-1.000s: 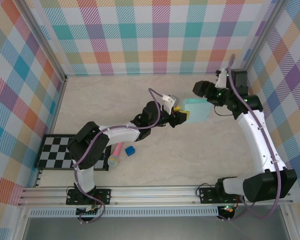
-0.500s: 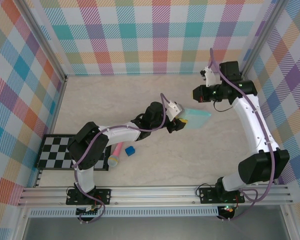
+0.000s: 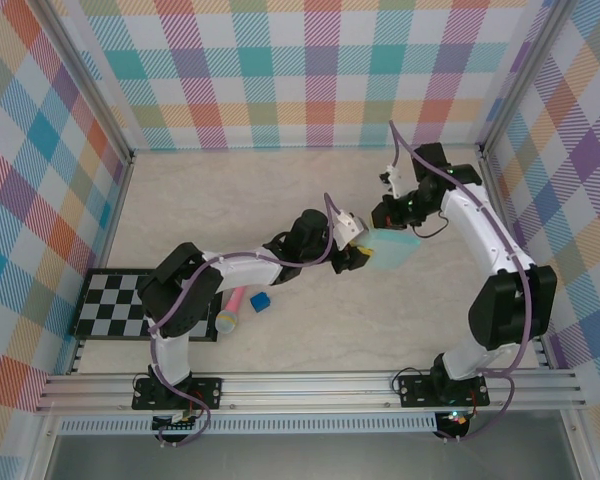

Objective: Fold the paper box

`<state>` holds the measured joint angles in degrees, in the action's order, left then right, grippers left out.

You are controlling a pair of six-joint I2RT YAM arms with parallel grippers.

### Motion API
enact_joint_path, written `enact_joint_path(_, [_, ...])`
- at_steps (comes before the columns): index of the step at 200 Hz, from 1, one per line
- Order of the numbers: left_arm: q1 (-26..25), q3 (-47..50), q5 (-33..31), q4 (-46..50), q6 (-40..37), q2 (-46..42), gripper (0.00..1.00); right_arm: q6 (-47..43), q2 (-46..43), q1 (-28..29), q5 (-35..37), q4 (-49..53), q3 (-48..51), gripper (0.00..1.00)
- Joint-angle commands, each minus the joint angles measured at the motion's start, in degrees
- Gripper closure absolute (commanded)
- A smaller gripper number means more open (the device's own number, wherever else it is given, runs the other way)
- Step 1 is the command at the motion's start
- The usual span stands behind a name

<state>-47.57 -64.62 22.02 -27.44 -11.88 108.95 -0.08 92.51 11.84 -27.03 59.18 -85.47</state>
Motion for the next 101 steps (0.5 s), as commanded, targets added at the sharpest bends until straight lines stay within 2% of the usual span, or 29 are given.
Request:
enact_joint_path(1, [-0.7, -0.8, 0.1, -5.8, -1.0, -0.5, 0.89, 0.3, 1.0, 2.1, -1.4, 2.7, 1.7, 1.00])
enact_joint_path(32, [-0.7, -0.7, -0.1, -5.9, -0.6, 0.2, 0.89, 4.7, -2.5, 3.5, 0.0, -1.2, 6.0, 1.00])
enact_joint_path(51, [-0.7, 1.9, 1.0, -11.1, -0.9, 1.2, 0.89, 4.9, -3.7, 3.3, 2.1, -0.4, 6.6, 1.00])
enact_joint_path(76, [-0.7, 4.9, 3.9, -16.7, -1.6, 2.7, 0.89, 1.7, -1.6, 1.8, 2.3, 7.1, 1.6, 1.00])
enact_joint_path(101, [-0.7, 6.9, 6.0, -18.4, -4.7, 4.1, 0.89, -3.5, 1.7, 1.4, 6.1, 17.1, -5.5, 1.00])
